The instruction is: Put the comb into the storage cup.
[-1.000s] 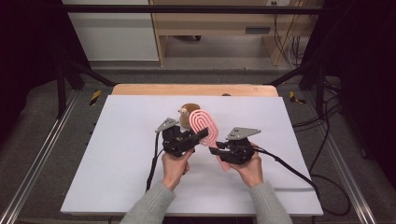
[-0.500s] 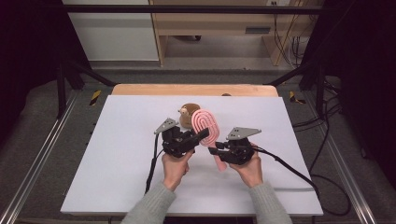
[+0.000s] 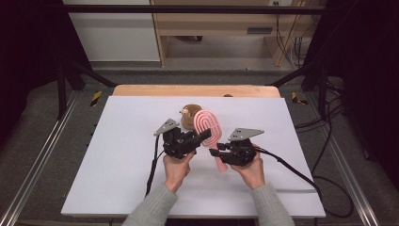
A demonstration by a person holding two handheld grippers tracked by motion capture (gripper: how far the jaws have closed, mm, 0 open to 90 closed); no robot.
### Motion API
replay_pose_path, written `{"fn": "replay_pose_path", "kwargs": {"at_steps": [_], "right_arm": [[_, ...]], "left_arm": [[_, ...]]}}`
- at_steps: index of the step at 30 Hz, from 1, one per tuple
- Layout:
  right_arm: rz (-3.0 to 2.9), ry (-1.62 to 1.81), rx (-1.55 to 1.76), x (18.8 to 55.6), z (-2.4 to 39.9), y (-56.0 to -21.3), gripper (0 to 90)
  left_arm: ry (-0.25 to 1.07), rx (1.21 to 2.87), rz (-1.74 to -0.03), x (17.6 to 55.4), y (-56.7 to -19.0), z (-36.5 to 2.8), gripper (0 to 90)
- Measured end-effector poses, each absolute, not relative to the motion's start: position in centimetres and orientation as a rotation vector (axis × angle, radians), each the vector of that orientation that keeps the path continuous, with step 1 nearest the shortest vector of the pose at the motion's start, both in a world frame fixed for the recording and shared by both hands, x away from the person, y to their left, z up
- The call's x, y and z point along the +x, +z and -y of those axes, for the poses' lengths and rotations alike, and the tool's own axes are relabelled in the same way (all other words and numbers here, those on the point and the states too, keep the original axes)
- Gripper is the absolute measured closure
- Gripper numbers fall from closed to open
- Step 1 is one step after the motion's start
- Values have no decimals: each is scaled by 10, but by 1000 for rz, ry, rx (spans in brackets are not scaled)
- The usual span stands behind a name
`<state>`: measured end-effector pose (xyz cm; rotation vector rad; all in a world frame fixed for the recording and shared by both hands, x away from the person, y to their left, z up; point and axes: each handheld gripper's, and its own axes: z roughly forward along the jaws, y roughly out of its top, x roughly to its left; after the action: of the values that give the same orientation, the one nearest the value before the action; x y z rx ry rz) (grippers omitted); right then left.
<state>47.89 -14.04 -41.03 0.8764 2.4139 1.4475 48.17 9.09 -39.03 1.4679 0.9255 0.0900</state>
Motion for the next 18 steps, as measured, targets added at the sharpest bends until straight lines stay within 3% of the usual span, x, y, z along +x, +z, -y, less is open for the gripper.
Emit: {"fn": "replay_pose_path", "kwargs": {"at_steps": [9, 13, 18], "right_arm": [[-2399, 1466, 881, 479, 142, -409, 570], [-2384, 1476, 886, 480, 142, -408, 463], [-2329, 1521, 875, 480, 142, -408, 262]], "left_arm": [[112, 1484, -895, 481, -386, -94, 631], [124, 1488, -892, 481, -384, -97, 630], [144, 1489, -892, 481, -382, -101, 630]]}}
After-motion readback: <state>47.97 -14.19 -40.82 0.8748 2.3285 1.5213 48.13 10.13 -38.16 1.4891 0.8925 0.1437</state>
